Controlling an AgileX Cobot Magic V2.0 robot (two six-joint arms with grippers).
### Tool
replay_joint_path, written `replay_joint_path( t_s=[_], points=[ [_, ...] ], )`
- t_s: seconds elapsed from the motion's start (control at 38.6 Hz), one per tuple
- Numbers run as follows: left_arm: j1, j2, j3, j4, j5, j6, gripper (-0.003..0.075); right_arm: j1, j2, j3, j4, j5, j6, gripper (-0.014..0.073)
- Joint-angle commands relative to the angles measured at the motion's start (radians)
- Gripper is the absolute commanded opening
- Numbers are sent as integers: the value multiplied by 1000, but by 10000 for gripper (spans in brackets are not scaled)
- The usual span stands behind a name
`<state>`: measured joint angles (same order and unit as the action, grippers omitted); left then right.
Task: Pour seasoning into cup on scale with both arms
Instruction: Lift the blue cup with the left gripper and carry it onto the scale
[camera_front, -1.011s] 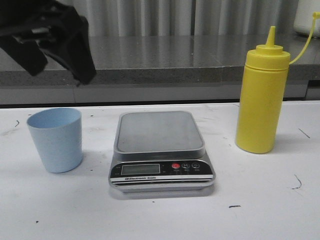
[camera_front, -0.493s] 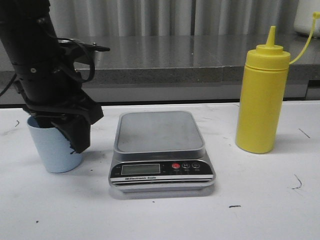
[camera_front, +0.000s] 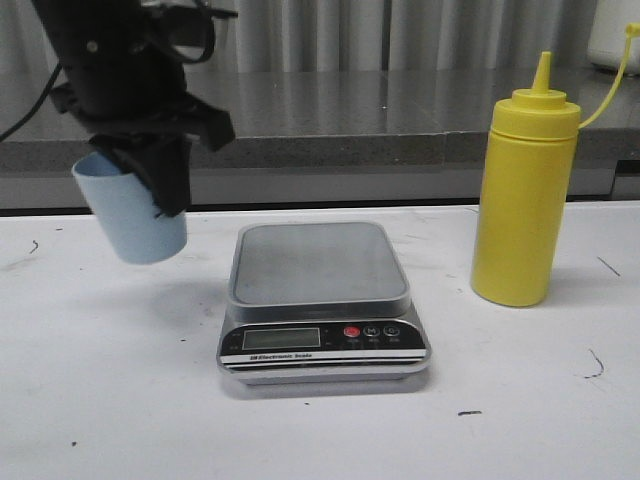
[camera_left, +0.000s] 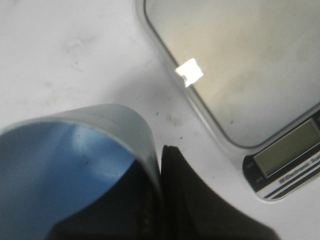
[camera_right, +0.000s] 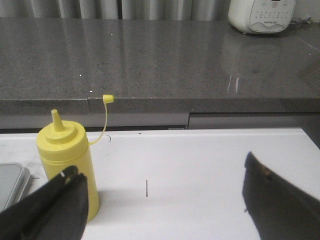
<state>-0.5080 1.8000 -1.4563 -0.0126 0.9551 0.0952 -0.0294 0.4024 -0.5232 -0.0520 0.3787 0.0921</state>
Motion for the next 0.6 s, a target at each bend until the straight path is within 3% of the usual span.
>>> replay_joint_path(
  t_s=[0.0,0.23,0.44,0.57],
  points=[
    [-51,-8,-119,-29,10,4,-20,-5,13,-40,-8,-75,-6,641],
    [-150,159,-364,-29,113,6,-20,-5,13,-40,-8,-75,-6,641],
    [-176,227,-447,-29,130,6,-8,-5,13,-40,-8,-75,-6,641],
    [-184,234,-451,-29,137,6,100,-5,13,-40,-8,-75,-6,641]
  ],
)
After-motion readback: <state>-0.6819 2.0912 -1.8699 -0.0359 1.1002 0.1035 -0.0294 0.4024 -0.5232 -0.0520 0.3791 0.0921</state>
